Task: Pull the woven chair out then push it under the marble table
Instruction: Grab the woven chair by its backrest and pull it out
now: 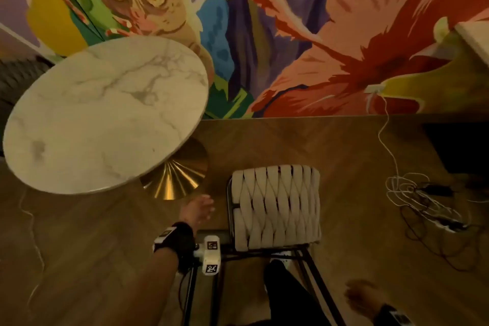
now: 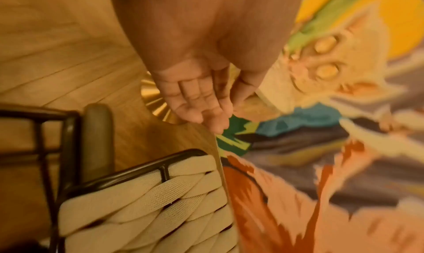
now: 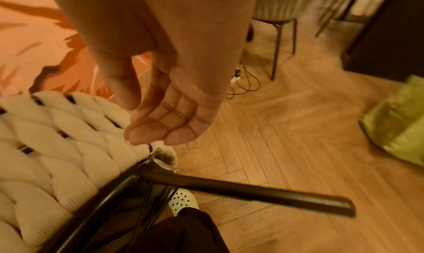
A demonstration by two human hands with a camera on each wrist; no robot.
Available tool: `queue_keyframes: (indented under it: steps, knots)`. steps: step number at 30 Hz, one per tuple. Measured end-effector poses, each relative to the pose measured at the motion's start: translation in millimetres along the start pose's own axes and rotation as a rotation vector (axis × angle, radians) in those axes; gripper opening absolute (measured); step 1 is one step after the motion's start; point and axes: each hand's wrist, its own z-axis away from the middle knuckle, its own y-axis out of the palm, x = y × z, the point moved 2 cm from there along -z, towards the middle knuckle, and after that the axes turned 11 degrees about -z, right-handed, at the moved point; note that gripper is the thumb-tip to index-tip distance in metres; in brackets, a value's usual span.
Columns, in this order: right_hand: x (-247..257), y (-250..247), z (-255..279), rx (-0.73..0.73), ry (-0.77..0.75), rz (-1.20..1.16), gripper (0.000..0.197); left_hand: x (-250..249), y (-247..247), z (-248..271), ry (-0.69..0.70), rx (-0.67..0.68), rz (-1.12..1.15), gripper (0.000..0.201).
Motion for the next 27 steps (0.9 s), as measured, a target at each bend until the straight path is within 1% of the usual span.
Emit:
queue_keyframes:
  steps: [1, 3, 4, 5, 6, 8, 9, 11, 12, 13, 15, 16, 17, 18, 19, 21, 22, 24, 26, 27]
  knots:
    - [7.9, 0.8, -3.1, 0.022, -0.018, 0.012, 0.015, -8.8, 14.1, -9.7, -0.002, 0.014, -0.125, 0.013]
    - [33.5, 2.2, -12.0, 0.020, -0.025, 0.069, 0.016, -28.7, 40.8, -29.1, -0.008, 0.041, -0.432, 0.014]
    - [57.5, -3.2, -26.4, 0.035, 0.009, 0.121, 0.015, -39.2, 69.0, -49.9, -0.012, 0.070, -0.633, 0.014]
    - [63.5, 0.3, -28.6, 0.052, 0.000, 0.161, 0.015, -37.4, 74.4, -59.5, -0.027, 0.077, -0.794, 0.014]
    - [71.6, 9.3, -22.9, 0.067, -0.031, 0.171, 0.015, -41.9, 72.4, -59.1, -0.008, 0.076, -0.916, 0.015]
    - [92.5, 19.7, -14.4, 0.070, -0.105, 0.213, 0.016, -44.4, 74.9, -62.3, -0.030, 0.090, -0.907, 0.011]
    - [102.3, 20.7, -17.1, 0.085, -0.123, 0.226, 0.016, -36.0, 79.8, -77.1, -0.074, 0.086, -0.879, 0.011]
    - [118.0, 23.8, -21.2, 0.093, -0.121, 0.234, 0.017, -24.9, 88.2, -103.4, -0.143, 0.070, -0.906, 0.011]
    - [121.7, 23.2, -23.1, 0.095, -0.128, 0.235, 0.017, -11.6, 87.3, -123.5, -0.130, 0.068, -0.937, 0.010]
    - [121.4, 22.1, -25.0, 0.097, -0.125, 0.235, 0.016, 5.8, 83.5, -153.1, -0.118, 0.037, -0.937, 0.020]
    - [122.4, 24.1, -31.2, 0.118, -0.082, 0.230, 0.018, 17.5, 77.7, -193.4, -0.129, -0.079, -0.914, 0.062]
    - [121.7, 23.8, -32.7, 0.119, -0.056, 0.252, 0.019, 16.6, 78.3, -203.2, -0.137, -0.127, -0.868, 0.076]
    - [119.1, 21.5, -32.4, 0.113, -0.044, 0.286, 0.020, 6.1, 86.3, -200.8, -0.132, -0.164, -0.829, 0.082]
    - [115.7, 19.4, -30.7, 0.105, -0.032, 0.313, 0.021, -14.1, 98.3, -184.1, -0.145, -0.162, -0.778, 0.081]
    - [113.3, 17.9, -29.0, 0.095, -0.020, 0.344, 0.021, -29.7, 109.0, -171.9, -0.190, -0.153, -0.713, 0.077]
    - [109.6, 18.0, -26.4, 0.105, -0.029, 0.398, 0.022, -36.8, 119.1, -173.8, -0.258, -0.075, -0.601, 0.063]
    - [110.9, 19.5, -26.7, 0.107, -0.037, 0.421, 0.022, -37.2, 120.0, -180.6, -0.272, -0.053, -0.597, 0.059]
    - [121.5, 27.3, -27.3, 0.119, -0.030, 0.485, 0.022, -38.4, 115.1, -189.3, -0.291, -0.010, -0.598, 0.063]
    - [137.1, 44.3, -25.7, 0.156, -0.031, 0.554, 0.022, -38.0, 111.5, -198.3, -0.293, 0.074, -0.603, 0.075]
    - [147.4, 57.3, -25.5, 0.173, -0.059, 0.598, 0.021, -35.8, 109.6, -204.6, -0.294, 0.109, -0.617, 0.084]
